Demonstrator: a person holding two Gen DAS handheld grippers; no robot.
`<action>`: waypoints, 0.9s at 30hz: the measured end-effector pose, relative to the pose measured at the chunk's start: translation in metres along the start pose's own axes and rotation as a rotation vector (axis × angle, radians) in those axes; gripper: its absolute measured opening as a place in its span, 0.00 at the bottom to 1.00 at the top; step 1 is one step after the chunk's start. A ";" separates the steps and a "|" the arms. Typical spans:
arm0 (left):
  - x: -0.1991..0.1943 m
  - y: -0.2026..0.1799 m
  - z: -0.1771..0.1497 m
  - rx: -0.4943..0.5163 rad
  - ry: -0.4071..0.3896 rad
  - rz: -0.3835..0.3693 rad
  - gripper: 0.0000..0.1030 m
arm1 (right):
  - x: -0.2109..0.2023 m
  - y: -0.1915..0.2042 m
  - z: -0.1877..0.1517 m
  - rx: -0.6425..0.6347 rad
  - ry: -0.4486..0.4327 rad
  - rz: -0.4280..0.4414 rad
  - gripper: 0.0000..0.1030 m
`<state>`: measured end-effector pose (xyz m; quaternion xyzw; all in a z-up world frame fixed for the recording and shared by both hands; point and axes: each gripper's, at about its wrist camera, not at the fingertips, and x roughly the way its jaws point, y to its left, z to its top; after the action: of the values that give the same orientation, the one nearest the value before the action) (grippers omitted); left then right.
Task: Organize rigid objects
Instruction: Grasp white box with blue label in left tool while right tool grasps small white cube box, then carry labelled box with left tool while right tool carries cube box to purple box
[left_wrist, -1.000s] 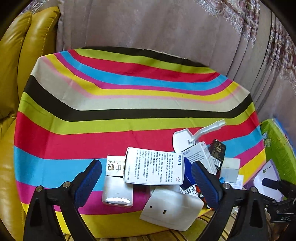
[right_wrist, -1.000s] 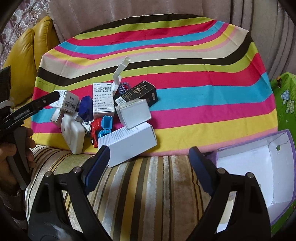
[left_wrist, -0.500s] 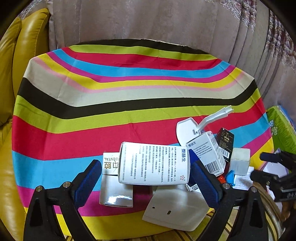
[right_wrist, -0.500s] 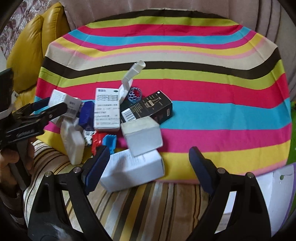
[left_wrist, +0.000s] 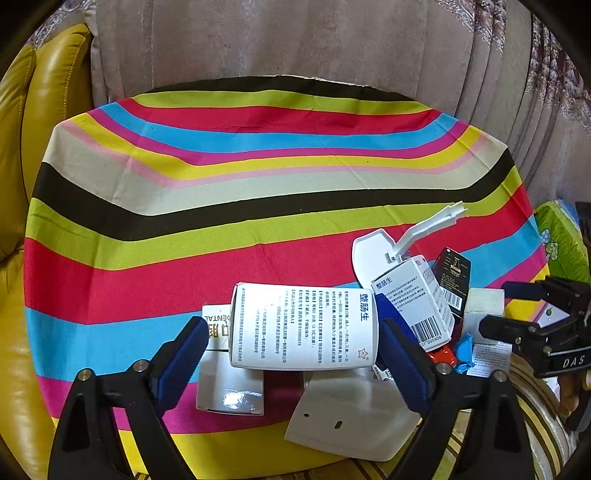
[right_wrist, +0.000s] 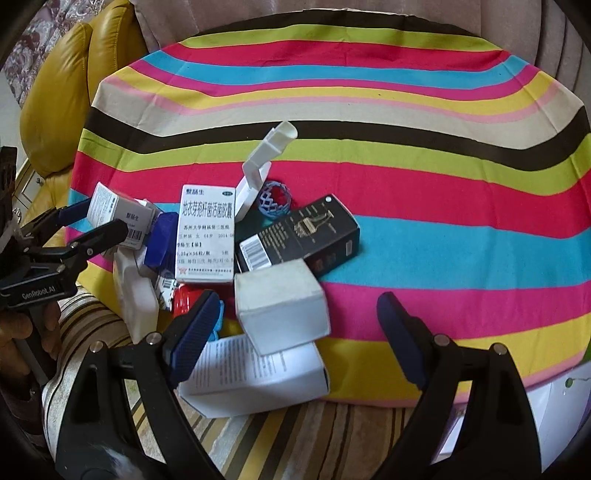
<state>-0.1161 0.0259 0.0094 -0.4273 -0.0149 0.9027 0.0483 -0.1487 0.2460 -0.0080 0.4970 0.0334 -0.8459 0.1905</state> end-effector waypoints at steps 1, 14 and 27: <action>0.000 0.000 0.000 0.001 0.001 0.002 0.89 | 0.001 0.001 0.001 -0.004 0.000 0.000 0.86; -0.001 -0.001 0.000 0.004 -0.014 0.018 0.68 | 0.008 0.006 0.002 -0.026 0.010 0.005 0.54; -0.031 -0.006 0.005 0.011 -0.117 0.048 0.68 | -0.025 -0.003 -0.002 0.063 -0.073 0.012 0.54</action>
<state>-0.0999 0.0286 0.0370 -0.3740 -0.0028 0.9270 0.0281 -0.1372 0.2566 0.0122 0.4717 -0.0032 -0.8630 0.1807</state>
